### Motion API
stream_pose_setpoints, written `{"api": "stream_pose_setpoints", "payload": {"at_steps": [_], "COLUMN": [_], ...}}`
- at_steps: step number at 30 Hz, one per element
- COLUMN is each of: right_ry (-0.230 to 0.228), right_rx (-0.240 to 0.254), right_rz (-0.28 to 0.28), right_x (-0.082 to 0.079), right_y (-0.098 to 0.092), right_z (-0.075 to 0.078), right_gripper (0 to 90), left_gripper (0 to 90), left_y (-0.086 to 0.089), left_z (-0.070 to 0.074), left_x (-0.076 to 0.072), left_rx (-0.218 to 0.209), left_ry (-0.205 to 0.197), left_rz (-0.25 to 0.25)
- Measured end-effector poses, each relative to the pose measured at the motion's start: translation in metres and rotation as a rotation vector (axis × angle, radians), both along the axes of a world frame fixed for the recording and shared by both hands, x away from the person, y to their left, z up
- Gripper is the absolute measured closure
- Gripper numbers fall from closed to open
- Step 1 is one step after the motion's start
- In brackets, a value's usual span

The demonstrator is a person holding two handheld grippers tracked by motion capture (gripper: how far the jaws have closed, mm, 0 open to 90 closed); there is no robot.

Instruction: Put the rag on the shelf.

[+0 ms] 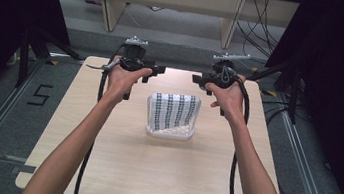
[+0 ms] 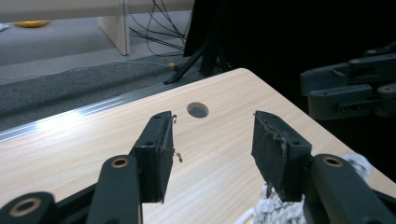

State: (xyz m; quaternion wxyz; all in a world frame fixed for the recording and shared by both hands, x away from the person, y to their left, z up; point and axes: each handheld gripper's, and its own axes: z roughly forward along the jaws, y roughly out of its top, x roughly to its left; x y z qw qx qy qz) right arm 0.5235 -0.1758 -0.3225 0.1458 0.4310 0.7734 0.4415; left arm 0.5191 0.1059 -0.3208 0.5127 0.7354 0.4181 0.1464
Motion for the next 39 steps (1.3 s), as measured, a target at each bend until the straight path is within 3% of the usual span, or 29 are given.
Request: {"api": "stream_pose_setpoints", "payload": {"at_steps": [5, 9, 15, 19, 23, 25, 27, 30, 37, 38, 39], "right_ry": [-0.001, -0.015, -0.019, -0.025, -0.043, -0.028, -0.062, -0.049, -0.086, -0.071, -0.092], "right_rx": [-0.007, -0.007, 0.004, 0.013, 0.006, 0.014, 0.007, 0.028, 0.032, 0.030, 0.028], "right_rz": [0.013, 0.027, 0.033, 0.036, 0.042, 0.042, 0.060, 0.052, 0.074, 0.068, 0.089], "right_x": [-0.007, -0.011, -0.018, -0.024, -0.034, -0.035, -0.038, -0.046, -0.057, -0.060, -0.061], "right_y": [-0.004, -0.006, -0.007, -0.007, -0.007, -0.006, -0.008, -0.007, -0.010, -0.011, -0.012], "right_z": [0.001, 0.004, 0.005, 0.005, 0.009, 0.009, 0.011, 0.012, 0.011, 0.012, 0.011], "right_gripper": [54.0, 51.8, 43.6, 37.1, 29.9, 29.8, 29.6, 29.1, 29.1, 29.1, 29.1], "left_gripper": [44.5, 38.4, 30.9, 29.1, 26.4, 26.0, 25.6, 24.8, 23.9, 23.8, 23.6], "left_y": [0.005, 0.005, 0.007, 0.010, 0.015, 0.016, 0.017, 0.019, 0.024, 0.024, 0.024], "left_z": [0.000, 0.003, 0.003, 0.004, 0.003, 0.002, 0.002, 0.001, -0.001, -0.002, -0.003], "left_x": [-0.008, -0.017, -0.029, -0.038, -0.048, -0.052, -0.057, -0.066, -0.087, -0.089, -0.092], "left_rx": [-0.008, 0.016, 0.056, 0.039, 0.050, 0.056, 0.056, 0.063, 0.077, 0.070, 0.073], "left_ry": [0.000, -0.012, -0.011, -0.016, -0.015, -0.019, -0.020, -0.024, -0.034, -0.040, -0.040], "left_rz": [-0.013, -0.024, -0.048, -0.063, -0.067, -0.074, -0.076, -0.077, -0.100, -0.102, -0.105]}}
